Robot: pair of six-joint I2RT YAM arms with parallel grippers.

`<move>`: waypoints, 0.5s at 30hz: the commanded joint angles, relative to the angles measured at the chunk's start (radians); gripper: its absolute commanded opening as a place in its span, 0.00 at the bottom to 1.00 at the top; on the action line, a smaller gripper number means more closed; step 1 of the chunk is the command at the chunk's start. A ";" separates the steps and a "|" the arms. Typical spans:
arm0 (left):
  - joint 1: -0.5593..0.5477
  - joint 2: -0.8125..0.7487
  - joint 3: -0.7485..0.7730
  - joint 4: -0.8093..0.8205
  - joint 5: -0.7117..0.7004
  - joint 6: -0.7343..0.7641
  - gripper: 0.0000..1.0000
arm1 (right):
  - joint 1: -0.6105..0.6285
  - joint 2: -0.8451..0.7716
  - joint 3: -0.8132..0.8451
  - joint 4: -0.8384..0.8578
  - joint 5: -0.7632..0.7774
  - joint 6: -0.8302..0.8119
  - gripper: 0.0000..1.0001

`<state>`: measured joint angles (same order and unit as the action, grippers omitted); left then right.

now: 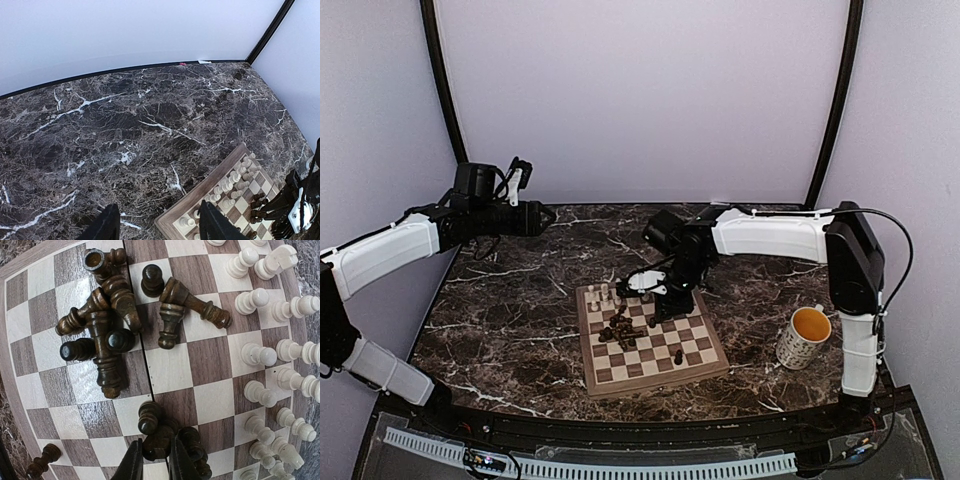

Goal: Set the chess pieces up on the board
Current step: Pick up the chess pile from the chessboard, then pass from the right arm to the left

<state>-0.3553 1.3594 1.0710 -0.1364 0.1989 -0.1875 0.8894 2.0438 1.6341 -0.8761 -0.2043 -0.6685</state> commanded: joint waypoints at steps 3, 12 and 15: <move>0.009 -0.004 -0.001 0.005 0.013 -0.003 0.56 | 0.010 -0.088 -0.027 -0.027 0.026 0.022 0.13; 0.010 0.010 0.000 0.003 0.010 -0.001 0.56 | 0.004 -0.293 -0.196 -0.016 0.012 0.021 0.12; 0.010 0.012 0.001 0.000 0.003 0.004 0.56 | 0.002 -0.346 -0.268 -0.011 -0.001 0.014 0.12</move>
<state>-0.3550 1.3689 1.0710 -0.1364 0.2016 -0.1875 0.8894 1.7535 1.4441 -0.8879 -0.1844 -0.6506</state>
